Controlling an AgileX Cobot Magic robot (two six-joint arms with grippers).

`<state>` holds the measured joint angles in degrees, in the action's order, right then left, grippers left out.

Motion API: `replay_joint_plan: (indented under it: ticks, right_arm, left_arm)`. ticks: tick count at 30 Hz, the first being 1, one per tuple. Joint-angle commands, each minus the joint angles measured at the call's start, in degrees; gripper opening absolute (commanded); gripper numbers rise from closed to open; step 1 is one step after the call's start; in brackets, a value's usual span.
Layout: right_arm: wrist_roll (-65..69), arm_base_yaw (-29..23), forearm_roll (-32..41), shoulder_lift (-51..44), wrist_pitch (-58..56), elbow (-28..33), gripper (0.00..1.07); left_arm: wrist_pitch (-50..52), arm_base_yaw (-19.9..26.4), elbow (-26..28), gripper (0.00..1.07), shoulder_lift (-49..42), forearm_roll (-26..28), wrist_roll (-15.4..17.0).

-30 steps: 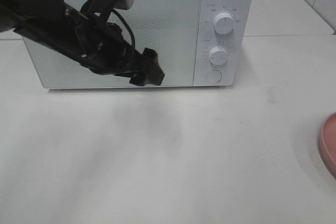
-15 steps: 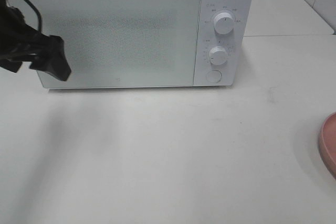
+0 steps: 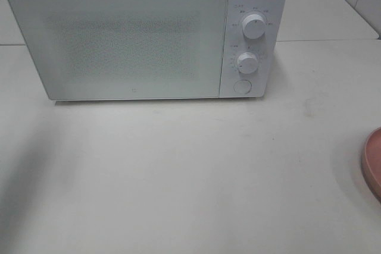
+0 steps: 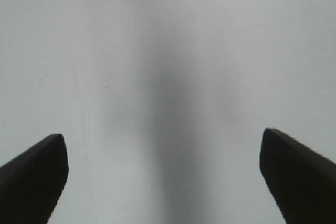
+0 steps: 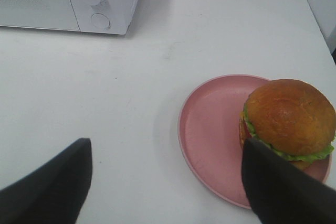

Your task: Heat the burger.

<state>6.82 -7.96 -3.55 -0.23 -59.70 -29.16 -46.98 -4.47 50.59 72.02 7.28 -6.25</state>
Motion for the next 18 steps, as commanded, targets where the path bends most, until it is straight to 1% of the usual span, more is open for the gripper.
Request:
replay_joint_plan:
  ticks: [1,2,3,4,5,6,7,8,9,10,11,12,13,14,15,17,18]
  right_arm:
    - [-0.3,0.5,0.1,-1.5,0.2,0.1,0.75]
    - [-0.3,0.5,0.1,-1.5,0.2,0.1,0.75]
    - [-0.3,0.5,0.1,-1.5,0.2,0.1,0.75]
    - [-0.3,0.5,0.1,-1.5,0.2,0.1,0.75]
    - [-0.3,0.5,0.1,-1.5,0.2,0.1,0.75]
    - [-0.3,0.5,0.1,-1.5,0.2,0.1,0.75]
    - [-0.3,0.5,0.1,-1.5,0.2,0.1,0.75]
    - [-0.3,0.5,0.1,-1.5,0.2,0.1,0.75]
    - [-0.3,0.5,0.1,-1.5,0.2,0.1,0.75]
    - [-0.3,0.5,0.1,-1.5,0.2,0.1,0.75]
    - [-0.3,0.5,0.1,-1.5,0.2,0.1,0.75]
    - [-0.3,0.5,0.1,-1.5,0.2,0.1,0.75]
    - [-0.3,0.5,0.1,-1.5,0.2,0.1,0.75]
    - [-0.3,0.5,0.1,-1.5,0.2,0.1,0.75]
    - [-0.3,0.5,0.1,-1.5,0.2,0.1,0.75]
    - [-0.3,0.5,0.1,-1.5,0.2,0.1,0.75]
    - [-0.3,0.5,0.1,-1.5,0.2,0.1,0.75]
  left_arm:
    - [-1.5,0.2,-4.5,0.91,-7.7,-3.2,4.2]
    - [-2.6,0.2,-5.5,0.91,-9.7,-3.8,4.4]
    - [-2.6,0.2,-5.5,0.91,-9.7,-3.8,4.4]
    - [-4.4,0.2,-8.1,0.91,-13.7,-4.1,4.4]
    - [-5.1,0.2,-9.6,0.91,-15.5,-4.1,4.4]
    - [-5.1,0.2,-9.6,0.91,-15.5,-4.1,4.4]
    - [-5.8,0.2,-12.1,0.91,-19.7,-4.1,4.4]
    - [-6.0,0.2,-13.5,0.91,-22.1,-4.1,4.4]
    - [-6.0,0.2,-13.5,0.91,-22.1,-4.1,4.4]
    - [-6.4,0.2,-15.9,0.91,-27.1,-4.2,4.4]
    - [-6.6,0.2,-17.1,0.91,-29.6,-4.6,4.2]
    - [-6.6,0.2,-17.1,0.91,-29.6,-4.6,4.2]
    - [-7.3,0.2,-19.3,0.91,-34.0,-5.2,3.7]
    - [-7.7,0.2,-20.2,0.91,-38.1,-5.7,3.7]
    - [-7.7,0.2,-20.2,0.91,-38.1,-5.7,3.7]
    - [-8.9,0.2,-20.3,0.91,-43.5,-6.3,3.7]
    - [-8.9,0.2,-20.3,0.91,-43.5,-6.3,3.7]
